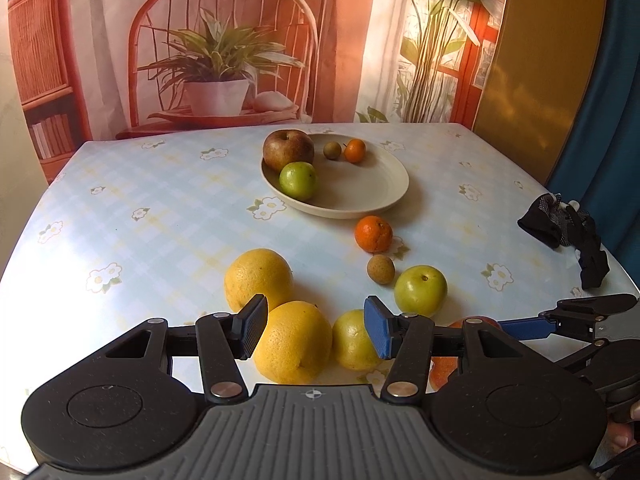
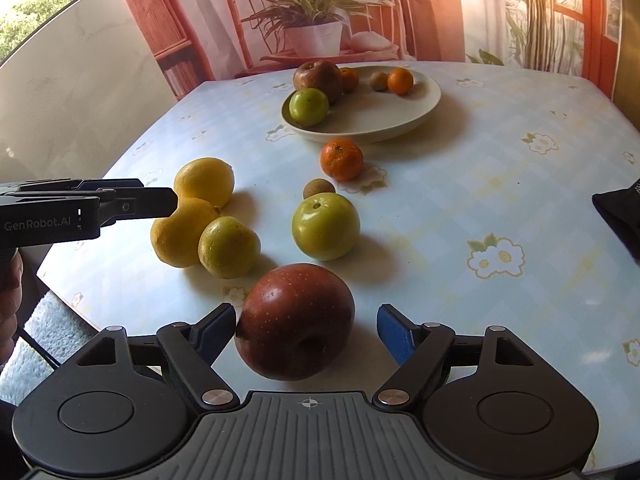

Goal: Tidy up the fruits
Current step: 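Position the open right gripper around the large red apple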

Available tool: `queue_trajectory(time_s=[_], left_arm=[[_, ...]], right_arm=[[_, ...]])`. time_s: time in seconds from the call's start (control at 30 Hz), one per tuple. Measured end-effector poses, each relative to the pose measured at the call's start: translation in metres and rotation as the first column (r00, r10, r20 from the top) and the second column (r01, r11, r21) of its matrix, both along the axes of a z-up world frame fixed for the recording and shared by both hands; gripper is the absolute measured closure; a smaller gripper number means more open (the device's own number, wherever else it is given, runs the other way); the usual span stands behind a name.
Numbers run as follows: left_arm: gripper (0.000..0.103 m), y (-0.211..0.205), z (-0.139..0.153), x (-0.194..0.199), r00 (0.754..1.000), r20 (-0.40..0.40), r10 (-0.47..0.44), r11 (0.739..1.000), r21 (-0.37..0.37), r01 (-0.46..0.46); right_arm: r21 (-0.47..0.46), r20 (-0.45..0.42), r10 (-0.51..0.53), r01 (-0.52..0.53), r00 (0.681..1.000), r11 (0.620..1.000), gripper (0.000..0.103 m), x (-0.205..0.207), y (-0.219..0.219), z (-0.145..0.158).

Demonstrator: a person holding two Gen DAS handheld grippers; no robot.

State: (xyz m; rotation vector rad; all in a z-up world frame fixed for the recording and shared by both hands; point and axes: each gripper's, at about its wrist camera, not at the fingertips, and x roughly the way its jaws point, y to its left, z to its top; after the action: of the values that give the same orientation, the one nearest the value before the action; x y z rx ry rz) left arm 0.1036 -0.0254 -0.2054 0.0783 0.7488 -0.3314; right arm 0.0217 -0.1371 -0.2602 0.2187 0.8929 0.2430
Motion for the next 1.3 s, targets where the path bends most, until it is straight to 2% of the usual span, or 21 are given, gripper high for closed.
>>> queue_trajectory(time_s=[0.07,0.2,0.73,0.83,1.17,1.3], left_arm=[[0.047,0.001,-0.001,0.000,1.000,-0.006,0.000,1.000,-0.003,0.000],[0.047,0.001,-0.003,0.001,1.000,-0.013,0.002,1.000,-0.011,-0.002],[0.047,0.001,-0.004,0.001,1.000,-0.017,0.006,1.000,-0.021,-0.006],[0.047,0.001,-0.004,0.001,1.000,-0.016,0.006,1.000,-0.022,-0.006],[0.047,0.002,-0.005,-0.001,1.000,-0.022,0.010,0.999,-0.036,-0.011],[0.047,0.002,-0.006,-0.001,1.000,-0.029,0.011,0.999,-0.044,-0.012]], right_arm=[[-0.006,-0.008,0.010,-0.010,1.000,1.000,0.027,0.000,0.002,-0.002],[-0.009,-0.019,0.025,-0.025,1.000,1.000,0.037,0.001,0.005,-0.006],[-0.015,-0.058,0.048,-0.049,0.997,0.999,0.037,0.000,0.005,-0.011],[0.001,-0.055,0.052,-0.052,0.997,0.999,0.042,-0.001,0.004,-0.011],[-0.104,-0.013,-0.004,0.003,1.000,0.995,0.043,0.001,-0.006,0.001],[-0.102,-0.018,-0.017,0.015,1.000,0.995,0.043,0.003,-0.011,0.001]])
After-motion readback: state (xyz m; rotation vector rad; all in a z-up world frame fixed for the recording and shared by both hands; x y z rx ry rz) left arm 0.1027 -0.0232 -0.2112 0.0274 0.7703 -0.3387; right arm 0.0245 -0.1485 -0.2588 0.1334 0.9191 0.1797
